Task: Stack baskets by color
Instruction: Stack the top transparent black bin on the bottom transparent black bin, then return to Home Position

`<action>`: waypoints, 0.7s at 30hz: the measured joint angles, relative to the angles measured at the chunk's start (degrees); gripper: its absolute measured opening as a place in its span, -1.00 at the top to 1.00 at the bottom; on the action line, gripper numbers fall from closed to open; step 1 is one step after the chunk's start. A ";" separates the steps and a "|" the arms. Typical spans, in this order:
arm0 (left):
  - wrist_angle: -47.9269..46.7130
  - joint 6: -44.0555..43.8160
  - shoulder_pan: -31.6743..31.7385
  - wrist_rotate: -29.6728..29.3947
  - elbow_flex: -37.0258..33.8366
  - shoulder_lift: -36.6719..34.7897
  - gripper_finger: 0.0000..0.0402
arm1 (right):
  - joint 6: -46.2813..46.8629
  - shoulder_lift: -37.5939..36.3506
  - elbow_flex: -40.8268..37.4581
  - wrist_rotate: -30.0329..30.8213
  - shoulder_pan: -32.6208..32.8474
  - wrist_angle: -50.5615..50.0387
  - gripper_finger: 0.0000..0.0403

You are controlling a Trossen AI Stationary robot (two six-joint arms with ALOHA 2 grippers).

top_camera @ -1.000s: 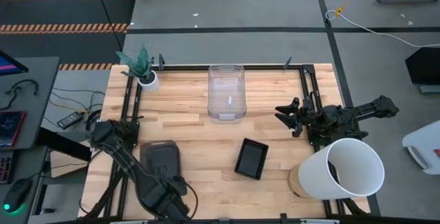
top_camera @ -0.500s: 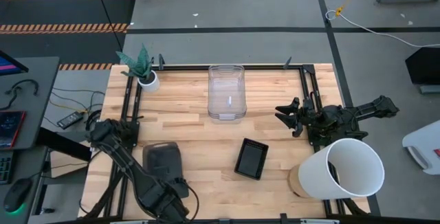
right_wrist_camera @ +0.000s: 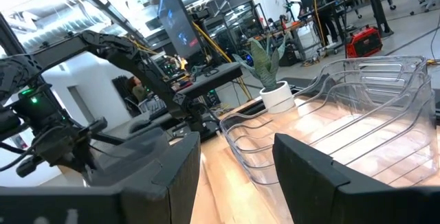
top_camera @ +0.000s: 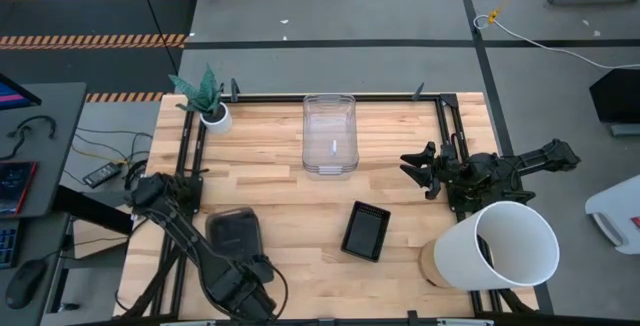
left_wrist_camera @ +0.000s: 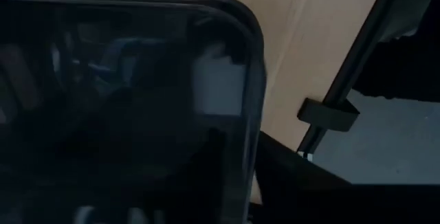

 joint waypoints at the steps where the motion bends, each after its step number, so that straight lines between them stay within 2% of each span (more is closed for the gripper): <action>1: -0.02 -0.56 0.09 0.00 0.00 -0.02 0.55 | 0.00 0.00 -0.02 0.00 -0.02 0.00 0.06; 6: -0.37 -2.47 1.66 3.69 0.02 -1.72 0.19 | 0.01 0.00 -0.02 0.00 -0.01 0.07 0.06; 8: -0.99 -3.93 2.45 3.41 0.02 -2.62 0.10 | 0.00 0.00 -0.02 0.00 -0.02 0.10 0.06; 10: -1.15 -4.55 3.15 -0.86 0.02 -3.84 0.06 | 0.00 0.00 -0.02 0.00 -0.02 0.29 0.06; 13: -1.01 -2.96 3.44 -10.37 0.09 -6.15 0.07 | 0.01 0.00 -0.01 0.00 -0.01 0.37 0.06; 21: -0.30 10.68 4.51 -35.71 0.04 -10.18 0.32 | 0.02 0.00 0.00 0.00 0.00 0.74 0.06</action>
